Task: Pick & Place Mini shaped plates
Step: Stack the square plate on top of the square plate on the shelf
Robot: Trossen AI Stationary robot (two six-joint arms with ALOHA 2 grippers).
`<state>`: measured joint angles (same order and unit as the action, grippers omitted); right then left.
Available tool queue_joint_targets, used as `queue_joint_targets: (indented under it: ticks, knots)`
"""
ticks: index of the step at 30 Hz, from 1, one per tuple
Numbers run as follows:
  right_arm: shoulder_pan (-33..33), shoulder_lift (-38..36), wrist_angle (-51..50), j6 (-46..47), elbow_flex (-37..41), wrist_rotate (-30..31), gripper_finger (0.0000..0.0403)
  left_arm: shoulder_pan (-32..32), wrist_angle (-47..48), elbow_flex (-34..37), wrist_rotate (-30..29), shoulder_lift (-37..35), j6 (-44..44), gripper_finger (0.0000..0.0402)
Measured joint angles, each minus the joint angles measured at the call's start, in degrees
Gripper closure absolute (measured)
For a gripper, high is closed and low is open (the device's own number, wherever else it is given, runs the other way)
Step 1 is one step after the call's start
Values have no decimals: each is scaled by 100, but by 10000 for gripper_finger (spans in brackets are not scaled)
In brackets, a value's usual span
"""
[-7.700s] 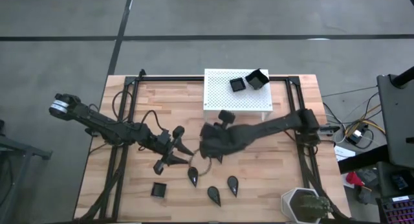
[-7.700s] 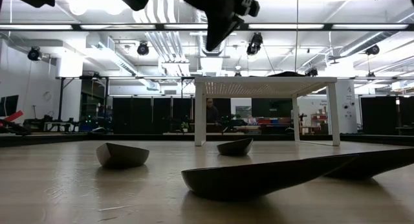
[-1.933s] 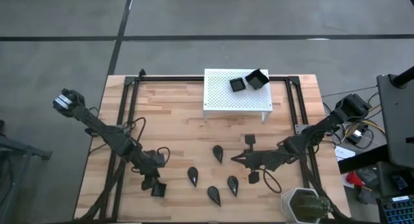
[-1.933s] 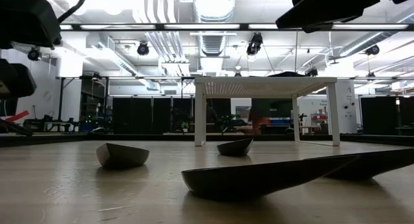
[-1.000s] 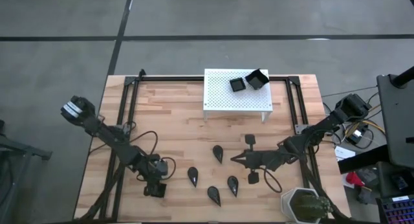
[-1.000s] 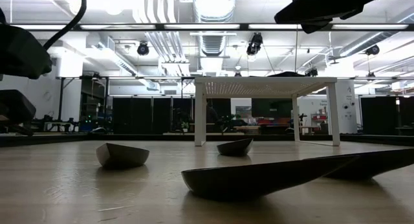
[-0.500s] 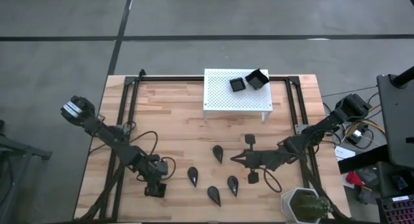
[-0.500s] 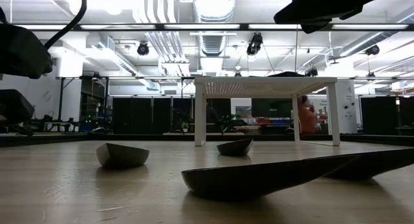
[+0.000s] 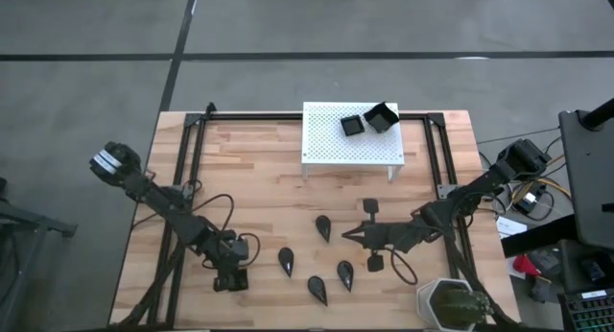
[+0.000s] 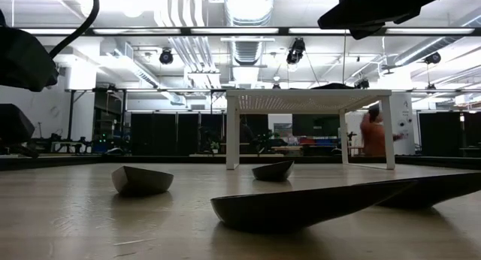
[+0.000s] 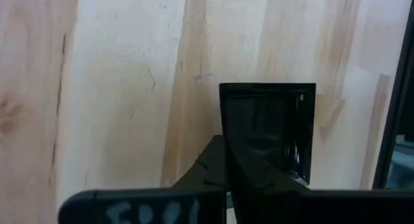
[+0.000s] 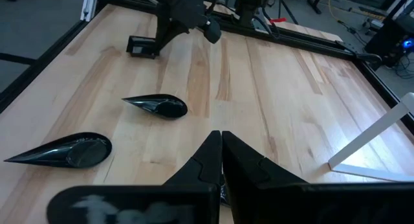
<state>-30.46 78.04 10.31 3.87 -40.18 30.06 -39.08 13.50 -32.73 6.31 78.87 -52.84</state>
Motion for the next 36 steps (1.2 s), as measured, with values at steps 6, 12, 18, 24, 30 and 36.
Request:
queue_joint_targets:
  ticks: [6,12,18,24,30,36]
  knots:
    - [11,0,17,-1,2,0,394,34,-12,0,-453,-212,-322,401]
    - [11,0,22,-1,2,-2,394,47,-15,0,-1082,-748,-799,401]
    - [13,0,76,7,2,-4,394,47,-219,0,-2521,-1382,-1457,401]
    - [15,0,105,20,2,-7,394,160,-881,4,-3418,-1676,-1895,401]
    - [77,2,434,312,2,-3,394,200,-1656,4,-4609,-1657,-774,401]
    - [83,2,685,475,2,221,394,200,-2052,4,-6132,-1574,361,401]
